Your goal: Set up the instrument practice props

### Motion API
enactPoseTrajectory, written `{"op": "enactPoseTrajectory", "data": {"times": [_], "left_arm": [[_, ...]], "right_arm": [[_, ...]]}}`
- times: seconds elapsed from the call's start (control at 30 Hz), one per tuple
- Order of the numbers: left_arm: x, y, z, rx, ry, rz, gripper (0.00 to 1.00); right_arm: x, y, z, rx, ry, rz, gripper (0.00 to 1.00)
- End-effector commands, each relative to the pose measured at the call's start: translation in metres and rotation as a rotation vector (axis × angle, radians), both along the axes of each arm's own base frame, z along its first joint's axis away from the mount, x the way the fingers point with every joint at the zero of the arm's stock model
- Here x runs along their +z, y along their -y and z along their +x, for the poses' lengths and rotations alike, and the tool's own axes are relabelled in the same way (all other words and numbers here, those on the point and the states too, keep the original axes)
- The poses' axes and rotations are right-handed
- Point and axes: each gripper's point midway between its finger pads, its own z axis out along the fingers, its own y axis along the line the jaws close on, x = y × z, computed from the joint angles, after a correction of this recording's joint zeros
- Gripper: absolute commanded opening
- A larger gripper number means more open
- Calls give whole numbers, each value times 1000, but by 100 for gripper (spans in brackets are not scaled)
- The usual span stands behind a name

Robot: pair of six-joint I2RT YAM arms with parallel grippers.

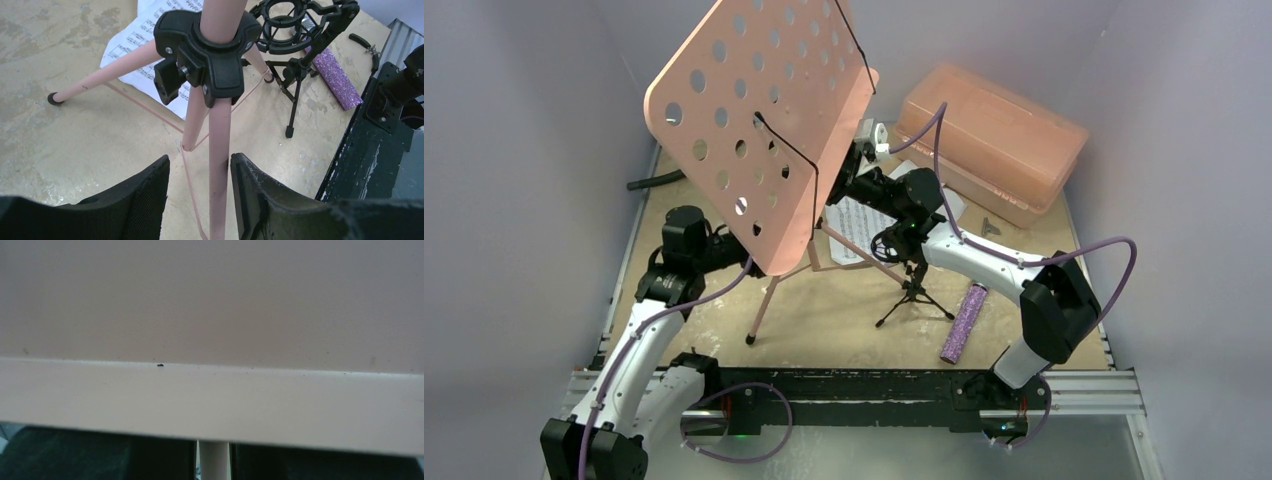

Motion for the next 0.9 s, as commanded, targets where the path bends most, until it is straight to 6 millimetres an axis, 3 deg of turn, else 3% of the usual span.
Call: {"op": "enactPoseTrajectory", "data": {"times": [0.0, 0.13, 0.27, 0.5, 0.87], "left_arm": [[0, 8, 3, -52, 46, -6, 47], [-3, 18, 2, -88, 33, -6, 45], [-7, 21, 5, -85, 29, 18, 35], [-5, 10, 17, -22, 77, 85, 0], [0, -3, 42, 61, 100, 179, 0]], "right_arm": [[116, 52, -38, -44, 250, 314, 0], [118, 51, -38, -39, 254, 313, 0], [122, 50, -38, -35, 256, 318, 0], [136, 52, -39, -33, 271, 341, 0], [148, 50, -30, -67, 274, 347, 0]]}}
